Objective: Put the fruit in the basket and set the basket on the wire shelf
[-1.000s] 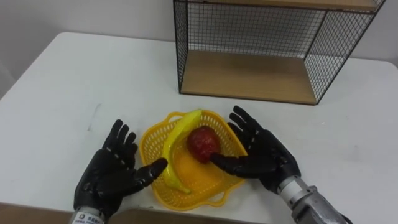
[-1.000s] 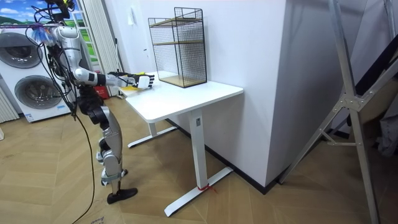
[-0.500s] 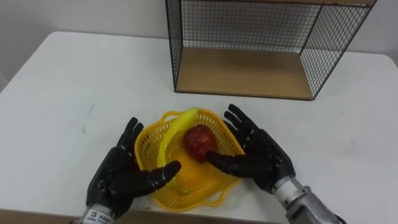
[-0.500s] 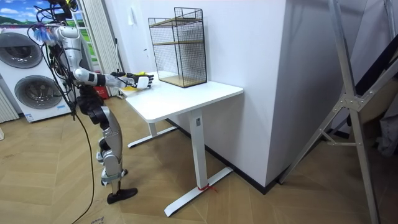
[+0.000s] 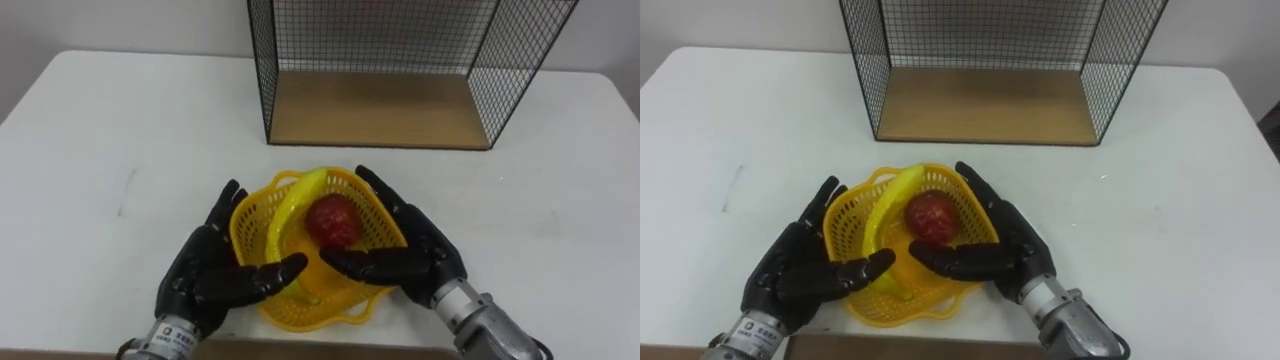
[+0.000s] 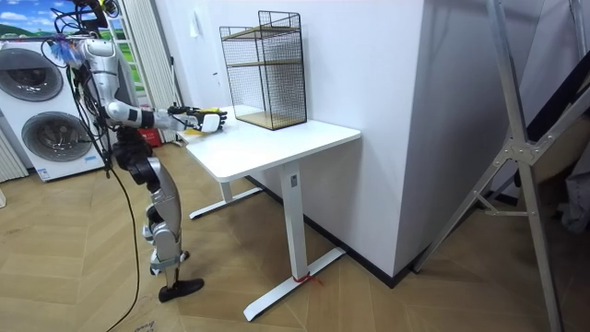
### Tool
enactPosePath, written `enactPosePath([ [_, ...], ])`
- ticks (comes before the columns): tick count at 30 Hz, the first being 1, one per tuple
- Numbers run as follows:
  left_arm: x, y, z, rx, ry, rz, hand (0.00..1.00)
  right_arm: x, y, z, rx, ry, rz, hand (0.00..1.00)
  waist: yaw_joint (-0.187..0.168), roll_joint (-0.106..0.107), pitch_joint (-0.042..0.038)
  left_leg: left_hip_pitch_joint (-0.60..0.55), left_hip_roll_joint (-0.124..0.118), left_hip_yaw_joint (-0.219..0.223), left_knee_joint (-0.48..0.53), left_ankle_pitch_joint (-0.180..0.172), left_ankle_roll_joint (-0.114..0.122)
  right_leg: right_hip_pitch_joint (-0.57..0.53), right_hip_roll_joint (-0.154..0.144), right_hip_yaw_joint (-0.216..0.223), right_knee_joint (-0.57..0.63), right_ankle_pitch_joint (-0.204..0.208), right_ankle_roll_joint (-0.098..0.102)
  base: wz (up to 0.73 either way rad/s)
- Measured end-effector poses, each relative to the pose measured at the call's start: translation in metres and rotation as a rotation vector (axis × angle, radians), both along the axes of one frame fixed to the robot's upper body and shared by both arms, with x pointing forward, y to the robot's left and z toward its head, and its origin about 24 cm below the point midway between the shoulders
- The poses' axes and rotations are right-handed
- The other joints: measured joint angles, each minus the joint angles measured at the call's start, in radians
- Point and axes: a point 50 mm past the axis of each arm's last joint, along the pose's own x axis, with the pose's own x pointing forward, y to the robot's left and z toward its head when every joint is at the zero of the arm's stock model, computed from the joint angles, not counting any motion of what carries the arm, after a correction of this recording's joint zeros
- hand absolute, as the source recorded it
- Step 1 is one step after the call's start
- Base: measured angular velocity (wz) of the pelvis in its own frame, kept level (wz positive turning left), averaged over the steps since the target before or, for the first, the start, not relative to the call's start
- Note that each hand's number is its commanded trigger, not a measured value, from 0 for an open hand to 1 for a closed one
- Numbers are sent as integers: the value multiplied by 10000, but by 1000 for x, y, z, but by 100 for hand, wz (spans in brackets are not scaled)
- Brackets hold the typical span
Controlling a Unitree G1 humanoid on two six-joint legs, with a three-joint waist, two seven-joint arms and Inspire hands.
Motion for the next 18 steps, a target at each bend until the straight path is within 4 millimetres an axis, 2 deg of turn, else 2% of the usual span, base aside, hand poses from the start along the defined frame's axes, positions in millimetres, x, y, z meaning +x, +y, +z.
enactPosePath([
  [6, 12, -8, 7, 144, -368, 342, 0, 5, 3, 5, 139, -327, -502, 0, 0, -29, 21, 132, 58, 399, -6, -1, -1, -58, 70, 415, 21, 18, -27, -20],
  [10, 16, -13, 11, 27, -505, 627, 0, 7, 6, 7, 295, -453, -862, 0, -118, -74, 49, 124, 90, 431, -81, -2, -3, -142, 116, 469, 18, 57, -57, -7],
  [18, 30, -19, 23, -16, -1000, 1410, 0, 18, 15, 19, 406, -1024, -1141, 0, -239, -64, 36, 57, 139, 750, -88, 0, -10, -348, 173, 761, 45, 142, -70, -11],
])
